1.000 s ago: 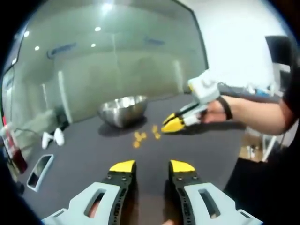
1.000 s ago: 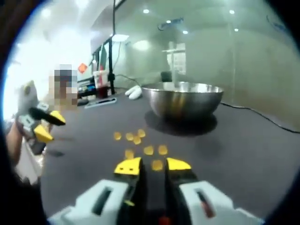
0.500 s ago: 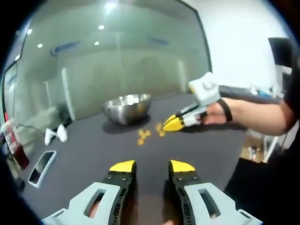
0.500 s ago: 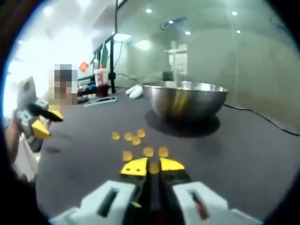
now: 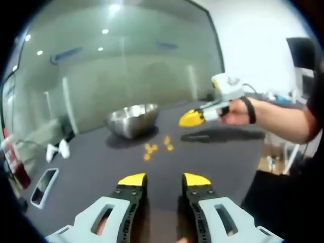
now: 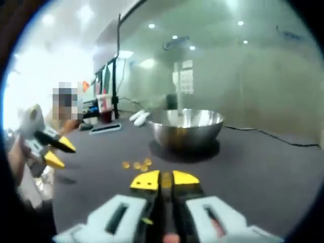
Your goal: Pick up the QQ candy scattered on the table and place it into the stainless steel bowl on the table
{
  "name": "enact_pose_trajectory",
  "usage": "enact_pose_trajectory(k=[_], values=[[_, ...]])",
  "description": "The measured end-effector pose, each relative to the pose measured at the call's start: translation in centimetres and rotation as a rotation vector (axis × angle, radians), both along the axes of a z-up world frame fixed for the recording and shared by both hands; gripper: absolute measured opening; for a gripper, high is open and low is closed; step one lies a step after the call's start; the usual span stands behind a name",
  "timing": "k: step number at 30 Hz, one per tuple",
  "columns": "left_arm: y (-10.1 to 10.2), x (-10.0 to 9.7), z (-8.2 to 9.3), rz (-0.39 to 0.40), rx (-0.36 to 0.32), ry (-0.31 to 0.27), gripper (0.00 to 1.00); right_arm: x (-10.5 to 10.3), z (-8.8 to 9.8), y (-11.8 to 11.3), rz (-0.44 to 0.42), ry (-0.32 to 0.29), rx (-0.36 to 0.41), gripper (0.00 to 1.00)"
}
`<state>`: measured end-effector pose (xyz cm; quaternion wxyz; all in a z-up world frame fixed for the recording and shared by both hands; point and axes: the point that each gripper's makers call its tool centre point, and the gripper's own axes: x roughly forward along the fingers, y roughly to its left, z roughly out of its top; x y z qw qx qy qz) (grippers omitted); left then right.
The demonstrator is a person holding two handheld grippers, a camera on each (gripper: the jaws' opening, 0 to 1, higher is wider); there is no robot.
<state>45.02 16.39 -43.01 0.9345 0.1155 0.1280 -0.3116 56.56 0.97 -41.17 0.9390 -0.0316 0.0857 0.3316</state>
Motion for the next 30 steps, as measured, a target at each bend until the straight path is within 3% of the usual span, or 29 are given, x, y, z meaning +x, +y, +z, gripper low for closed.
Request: enact_pose_trajectory(k=[1, 3, 6, 13, 16, 17, 18, 20, 21, 23, 24, 28, 30], values=[[0.1, 0.1, 0.0, -0.003, -0.001, -0.002, 0.29, 0.2, 0.5, -0.5, -0.017, -0.024, 0.008, 0.09], [0.0, 0.2, 0.0, -0.006, -0.002, -0.003, 0.29, 0.5, 0.7, -1.2, -0.047, -0.014, 0.007, 0.09], [-0.3, 0.2, 0.0, -0.002, -0.007, -0.003, 0.29, 0.7, 1.6, -0.9, -0.048, -0.038, -0.005, 0.09], [-0.4, 0.4, -0.1, -0.017, -0.014, -0.003, 0.29, 3.3, 4.2, 1.8, -0.018, -0.063, -0.021, 0.09], [-0.7, 0.3, -0.4, -0.008, -0.017, 0.002, 0.29, 4.5, 6.7, 4.2, 0.015, -0.065, 0.077, 0.09], [-0.7, 0.3, -0.5, -0.003, -0.018, 0.007, 0.29, 5.1, 6.8, 4.7, 0.021, -0.062, 0.071, 0.09], [-0.9, 0.2, -0.5, -0.001, -0.018, 0.009, 0.29, 5.8, 6.7, 5.4, 0.024, -0.074, 0.039, 0.09], [-1.4, -0.1, -0.4, -0.008, -0.02, 0.009, 0.29, 9.4, 5.8, 5.1, -0.011, -0.073, -0.025, 0.09], [-1.6, -0.3, -0.4, -0.015, -0.019, 0.009, 0.29, 9.9, 5.8, 5.4, -0.009, -0.069, -0.009, 0.09], [-1.8, -0.5, -0.4, -0.022, -0.014, 0.008, 0.29, 10.6, 5.5, 5.8, -0.02, 0.003, 0.089, 0.09], [-1.8, -0.5, -0.4, -0.022, -0.011, 0.009, 0.29, 10.8, 5.2, 5.9, -0.02, 0.03, 0.103, 0.09], [-1.5, -0.4, -0.7, -0.007, -0.006, 0.023, 0.29, 11.8, 4.8, 5.9, -0.026, 0.029, 0.083, 0.09], [-1.3, -0.4, -0.4, -0.001, -0.007, 0.018, 0.29, 12.2, 4.3, 5.7, -0.028, 0.02, 0.023, 0.09]])
